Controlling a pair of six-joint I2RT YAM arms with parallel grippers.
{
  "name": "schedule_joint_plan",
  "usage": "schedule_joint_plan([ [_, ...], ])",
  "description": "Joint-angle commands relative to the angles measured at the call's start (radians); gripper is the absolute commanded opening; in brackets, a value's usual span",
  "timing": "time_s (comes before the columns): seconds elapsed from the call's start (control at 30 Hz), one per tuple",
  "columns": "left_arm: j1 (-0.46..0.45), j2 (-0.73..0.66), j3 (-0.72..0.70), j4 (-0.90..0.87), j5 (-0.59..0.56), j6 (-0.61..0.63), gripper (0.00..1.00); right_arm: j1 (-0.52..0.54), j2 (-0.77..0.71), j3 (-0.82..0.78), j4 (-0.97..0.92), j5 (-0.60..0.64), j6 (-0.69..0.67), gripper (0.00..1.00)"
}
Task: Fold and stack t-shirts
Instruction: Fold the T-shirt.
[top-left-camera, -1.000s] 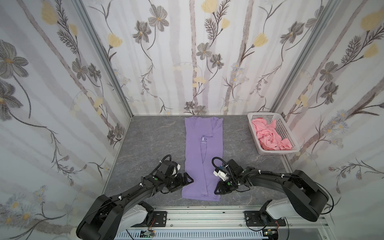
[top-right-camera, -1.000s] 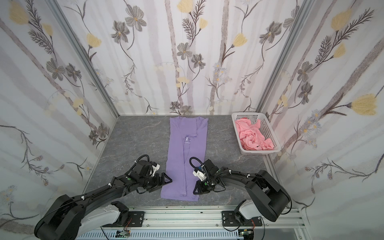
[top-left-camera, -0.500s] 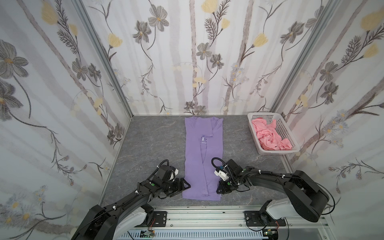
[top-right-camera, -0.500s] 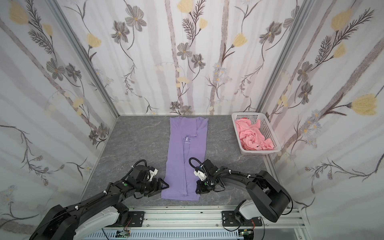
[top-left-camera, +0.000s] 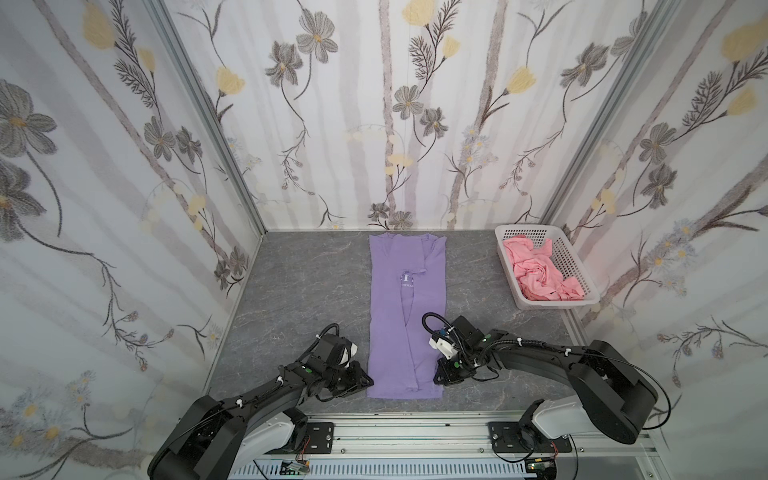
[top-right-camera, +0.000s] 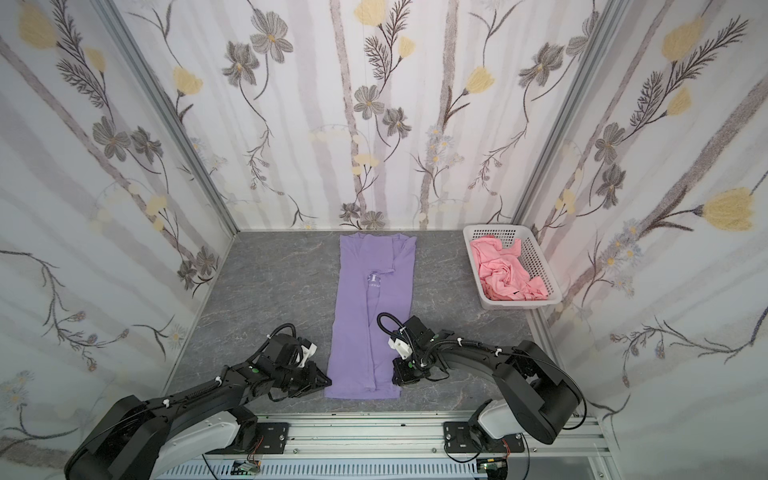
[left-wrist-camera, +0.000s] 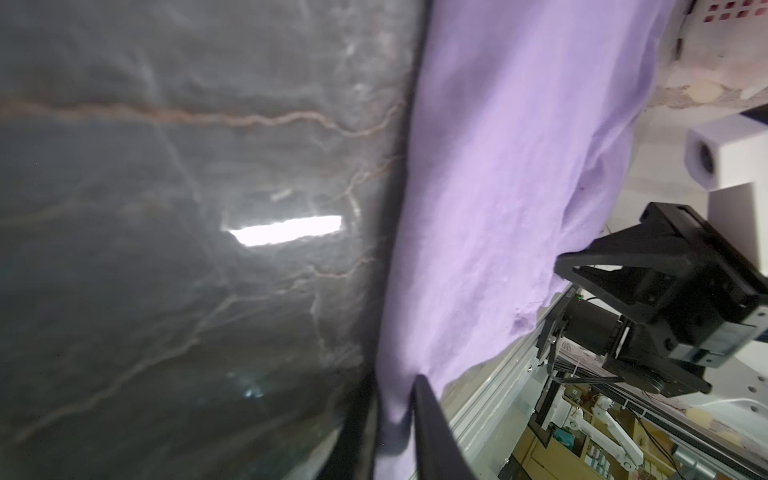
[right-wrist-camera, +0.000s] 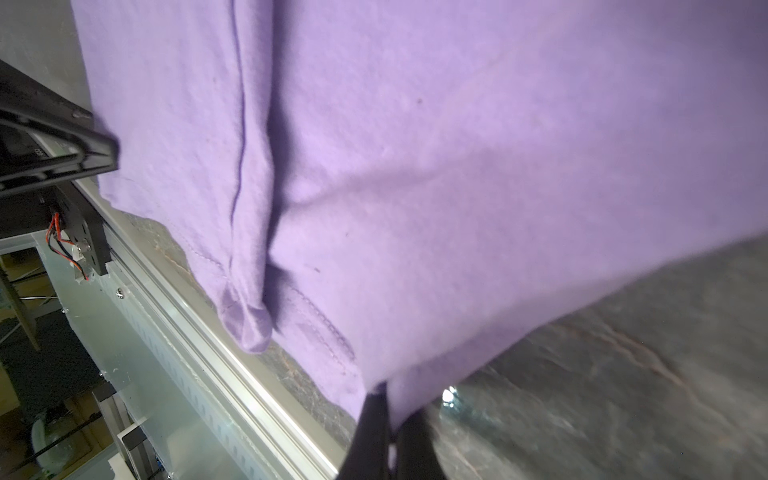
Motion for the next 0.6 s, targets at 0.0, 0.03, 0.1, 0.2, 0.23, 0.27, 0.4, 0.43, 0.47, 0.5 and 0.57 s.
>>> schedule_joint_plan([
  [0.0, 0.0, 0.042, 0.016, -0.061, -0.034, 0.022, 0.0, 0.0, -0.006, 0.007, -0.022, 0.007, 0.01, 0.0],
  [0.03, 0.0, 0.052, 0.024, -0.065, -0.023, 0.027, 0.0, 0.0, -0.011, 0.005, -0.026, 0.003, 0.012, 0.0],
  [0.1, 0.0, 0.05, 0.04, -0.093, -0.009, 0.031, 0.0, 0.005, -0.035, -0.002, -0.034, -0.006, 0.025, 0.0],
  [0.2, 0.0, 0.004, 0.065, -0.154, 0.004, 0.019, 0.0, 0.028, -0.096, -0.023, -0.061, -0.031, 0.046, 0.0],
  [0.23, 0.0, -0.014, 0.07, -0.171, 0.009, 0.002, 0.0, 0.034, -0.117, -0.023, -0.089, -0.042, 0.046, 0.0],
  [0.27, 0.0, -0.033, 0.076, -0.18, 0.018, -0.016, 0.0, 0.04, -0.135, -0.022, -0.115, -0.049, 0.047, 0.0],
  [0.4, -0.003, -0.109, 0.141, -0.306, 0.021, -0.036, 0.0, 0.068, -0.227, -0.021, -0.194, -0.056, 0.069, 0.0],
  [0.43, -0.005, -0.129, 0.157, -0.332, 0.022, -0.038, 0.0, 0.07, -0.243, -0.021, -0.206, -0.063, 0.073, 0.0],
  [0.47, -0.006, -0.143, 0.167, -0.349, 0.021, -0.04, 0.0, 0.072, -0.253, -0.021, -0.22, -0.063, 0.074, 0.0],
  [0.5, -0.007, -0.155, 0.177, -0.367, 0.022, -0.046, 0.0, 0.072, -0.266, -0.017, -0.234, -0.058, 0.077, 0.0],
  [0.57, -0.008, -0.171, 0.197, -0.394, 0.029, -0.06, 0.0, 0.073, -0.286, -0.006, -0.257, -0.065, 0.08, 0.0],
])
